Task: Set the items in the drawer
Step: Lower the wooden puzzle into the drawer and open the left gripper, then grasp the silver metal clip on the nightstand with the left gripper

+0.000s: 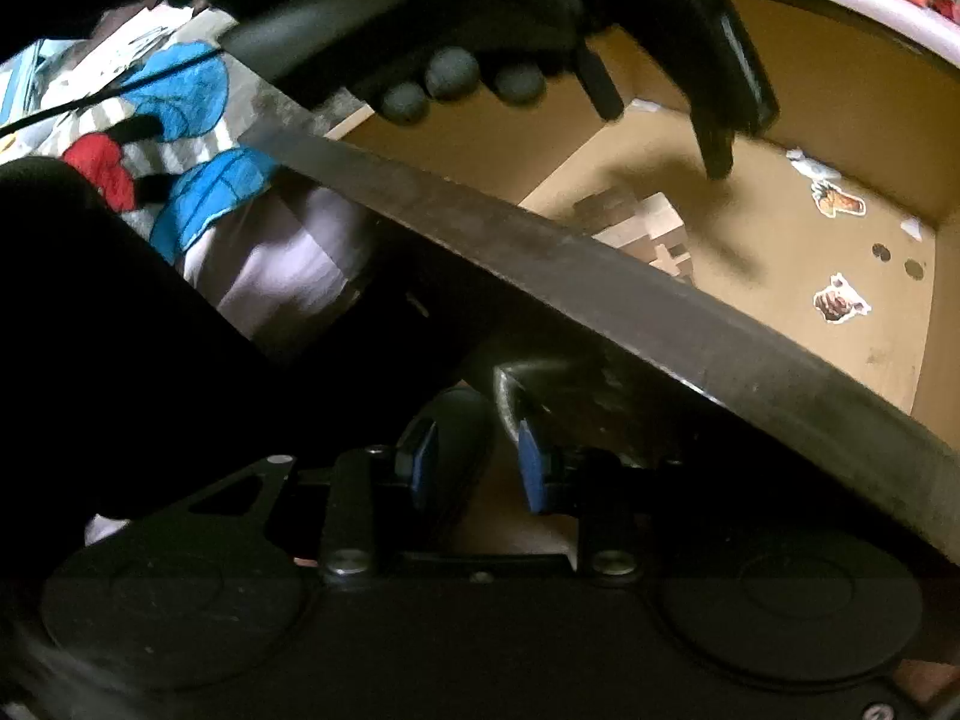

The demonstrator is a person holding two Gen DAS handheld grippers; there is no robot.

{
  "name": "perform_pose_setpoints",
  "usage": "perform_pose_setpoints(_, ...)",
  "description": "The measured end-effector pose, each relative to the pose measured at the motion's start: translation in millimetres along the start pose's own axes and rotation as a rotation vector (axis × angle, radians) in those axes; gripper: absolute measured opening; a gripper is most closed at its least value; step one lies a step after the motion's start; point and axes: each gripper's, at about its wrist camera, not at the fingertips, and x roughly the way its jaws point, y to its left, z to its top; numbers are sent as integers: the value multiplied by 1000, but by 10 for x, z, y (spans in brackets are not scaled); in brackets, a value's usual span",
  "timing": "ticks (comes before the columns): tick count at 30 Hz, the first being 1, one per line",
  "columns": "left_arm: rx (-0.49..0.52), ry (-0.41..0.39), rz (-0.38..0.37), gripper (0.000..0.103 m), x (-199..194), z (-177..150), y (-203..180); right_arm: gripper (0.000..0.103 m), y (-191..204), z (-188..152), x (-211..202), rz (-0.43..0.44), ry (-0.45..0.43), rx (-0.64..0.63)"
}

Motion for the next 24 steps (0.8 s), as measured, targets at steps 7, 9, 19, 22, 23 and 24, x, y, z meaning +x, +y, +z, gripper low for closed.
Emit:
perform_pose_setpoints(7,-48,-169,24,81,-546,321,159,25,58,6,9,-24,-1,-2)
perform_pose_setpoints(9,-70,-221,39,81,-674,417,223,25,72,-3,5,-29,-4,-10)
perform_pose_setpoints(19,-179,-405,75,81,-901,891,489,26,53,-7,-5,-22,-10,-22)
perform_pose_setpoints(22,-203,-440,69,81,-881,1045,489,26,39,-8,-9,-11,-8,-24)
perform_pose_setpoints(23,-208,-451,73,81,-864,1089,482,26,35,-8,-10,-6,-7,-26)
perform_pose_setpoints(24,-211,-459,77,81,-840,1131,472,26,36,-11,-9,-5,-8,-29)
